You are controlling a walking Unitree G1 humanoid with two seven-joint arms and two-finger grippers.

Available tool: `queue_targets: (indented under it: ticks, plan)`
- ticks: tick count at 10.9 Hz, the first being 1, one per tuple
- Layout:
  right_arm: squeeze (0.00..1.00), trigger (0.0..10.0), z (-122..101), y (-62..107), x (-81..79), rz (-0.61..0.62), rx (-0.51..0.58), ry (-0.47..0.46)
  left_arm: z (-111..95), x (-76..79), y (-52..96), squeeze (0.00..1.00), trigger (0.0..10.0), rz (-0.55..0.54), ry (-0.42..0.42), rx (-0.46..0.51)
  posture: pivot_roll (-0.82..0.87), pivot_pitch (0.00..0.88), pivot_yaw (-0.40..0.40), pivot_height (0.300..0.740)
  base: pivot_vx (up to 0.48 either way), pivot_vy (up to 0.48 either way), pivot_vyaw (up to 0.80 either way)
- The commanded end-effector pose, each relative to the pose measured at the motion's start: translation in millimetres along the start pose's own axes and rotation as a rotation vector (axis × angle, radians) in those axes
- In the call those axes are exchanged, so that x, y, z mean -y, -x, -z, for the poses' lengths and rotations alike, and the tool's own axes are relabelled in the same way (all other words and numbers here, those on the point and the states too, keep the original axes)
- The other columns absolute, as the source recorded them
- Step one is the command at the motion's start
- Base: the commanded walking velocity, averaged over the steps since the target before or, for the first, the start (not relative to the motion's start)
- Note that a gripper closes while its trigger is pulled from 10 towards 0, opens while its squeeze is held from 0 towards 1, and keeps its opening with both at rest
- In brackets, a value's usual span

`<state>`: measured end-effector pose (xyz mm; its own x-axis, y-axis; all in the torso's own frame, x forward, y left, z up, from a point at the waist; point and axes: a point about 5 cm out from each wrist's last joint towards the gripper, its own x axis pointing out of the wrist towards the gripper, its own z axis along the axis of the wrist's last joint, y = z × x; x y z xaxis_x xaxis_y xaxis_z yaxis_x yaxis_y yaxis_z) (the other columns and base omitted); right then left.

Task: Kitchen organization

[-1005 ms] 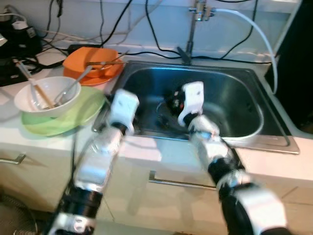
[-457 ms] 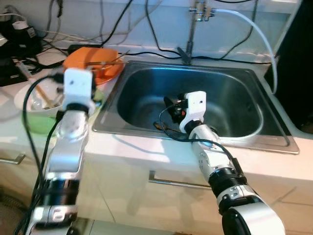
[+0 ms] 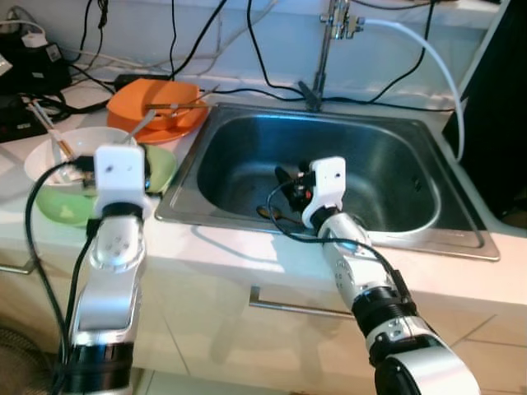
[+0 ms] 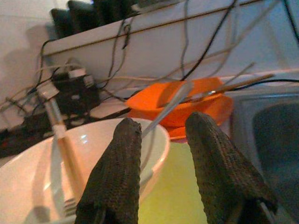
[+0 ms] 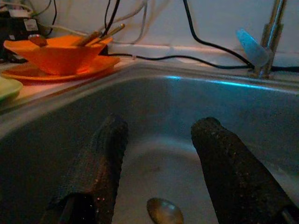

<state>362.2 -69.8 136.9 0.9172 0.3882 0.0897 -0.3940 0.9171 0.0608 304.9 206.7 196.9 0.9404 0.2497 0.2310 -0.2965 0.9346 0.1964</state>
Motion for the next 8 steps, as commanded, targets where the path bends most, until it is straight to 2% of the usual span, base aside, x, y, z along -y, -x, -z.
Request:
queue_targets:
  ticks: [1,4,8]
  plan:
    - [0.00,10.0,-2,0.7,0.1,-0.002,0.006,-0.005,-1,-8.8,0.5,0.00,10.0,-0.056,0.035,-0.012,0.23,0.012,-0.034,0.740,0.000,0.000,0.00]
    - [0.00,10.0,-2,1.0,0.1,-0.001,0.005,-0.006,7,-13.6,1.6,0.00,10.0,-0.111,0.083,-0.076,0.22,0.018,-0.032,0.740,0.000,0.000,0.00]
    - [0.00,10.0,-2,1.3,0.7,0.006,0.005,-0.005,15,-9.3,0.2,0.00,10.0,-0.110,0.136,-0.142,0.22,0.022,-0.027,0.740,0.000,0.000,0.00]
